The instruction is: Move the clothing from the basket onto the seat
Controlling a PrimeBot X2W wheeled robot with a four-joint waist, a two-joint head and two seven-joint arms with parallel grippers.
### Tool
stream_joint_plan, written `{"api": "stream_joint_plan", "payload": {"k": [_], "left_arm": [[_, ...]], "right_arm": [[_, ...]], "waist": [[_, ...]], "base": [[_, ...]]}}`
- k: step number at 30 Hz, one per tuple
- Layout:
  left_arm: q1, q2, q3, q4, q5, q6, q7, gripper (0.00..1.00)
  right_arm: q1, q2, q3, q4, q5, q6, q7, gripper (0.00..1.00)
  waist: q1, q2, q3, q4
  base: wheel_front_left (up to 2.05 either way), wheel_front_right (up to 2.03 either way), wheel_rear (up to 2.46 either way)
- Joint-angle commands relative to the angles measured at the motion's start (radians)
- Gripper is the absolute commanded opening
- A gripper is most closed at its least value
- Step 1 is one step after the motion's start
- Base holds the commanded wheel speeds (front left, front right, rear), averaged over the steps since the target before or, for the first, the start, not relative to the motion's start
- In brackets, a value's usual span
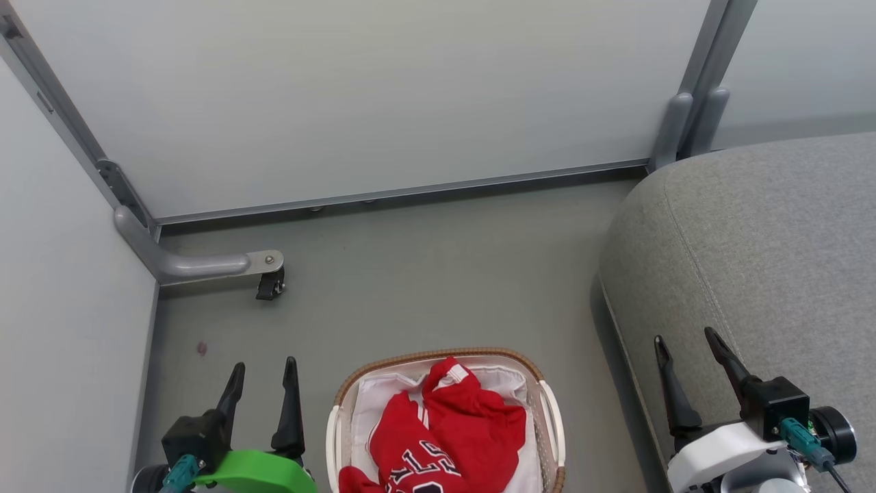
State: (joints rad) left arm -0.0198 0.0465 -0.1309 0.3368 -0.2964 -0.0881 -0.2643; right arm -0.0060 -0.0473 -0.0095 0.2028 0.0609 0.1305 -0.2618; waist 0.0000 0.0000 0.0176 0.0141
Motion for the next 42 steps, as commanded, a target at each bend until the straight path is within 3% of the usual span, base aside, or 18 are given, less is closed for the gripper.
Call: {"api": "stream_joint_plan", "payload": {"k": [1, 21, 31, 42], "left_arm": [[0.012, 0.007, 0.0, 0.003, 0.003, -0.001, 0.0, 1.0], [-0.022, 0.007, -0.013, 0.007, 0.016, -0.003, 0.0, 1.0], [-0.136, 0.007, -0.089, 0.09, 0.075, -0.02, 0.0, 1.0], [-0.343, 0.007, -0.279, 0.387, 0.114, -0.042, 0.0, 1.0]], "right_arm": [[0.012, -0.006, -0.001, -0.001, -0.004, 0.0, -0.005, 1.0], [-0.02, -0.006, 0.003, -0.016, -0.005, 0.0, -0.005, 1.0], [-0.106, -0.005, 0.005, -0.04, -0.002, 0.0, -0.005, 1.0], [-0.213, -0.005, 0.012, -0.065, 0.022, 0.0, -0.005, 1.0]], "waist": [[0.0, 0.0, 0.0, 0.0], [0.0, 0.0, 0.055, -0.014], [0.0, 0.0, 0.241, -0.059], [0.0, 0.0, 0.456, -0.122]], "base": [[0.0, 0.0, 0.0], [0.0, 0.0, 0.0], [0.0, 0.0, 0.0], [0.0, 0.0, 0.0]]}}
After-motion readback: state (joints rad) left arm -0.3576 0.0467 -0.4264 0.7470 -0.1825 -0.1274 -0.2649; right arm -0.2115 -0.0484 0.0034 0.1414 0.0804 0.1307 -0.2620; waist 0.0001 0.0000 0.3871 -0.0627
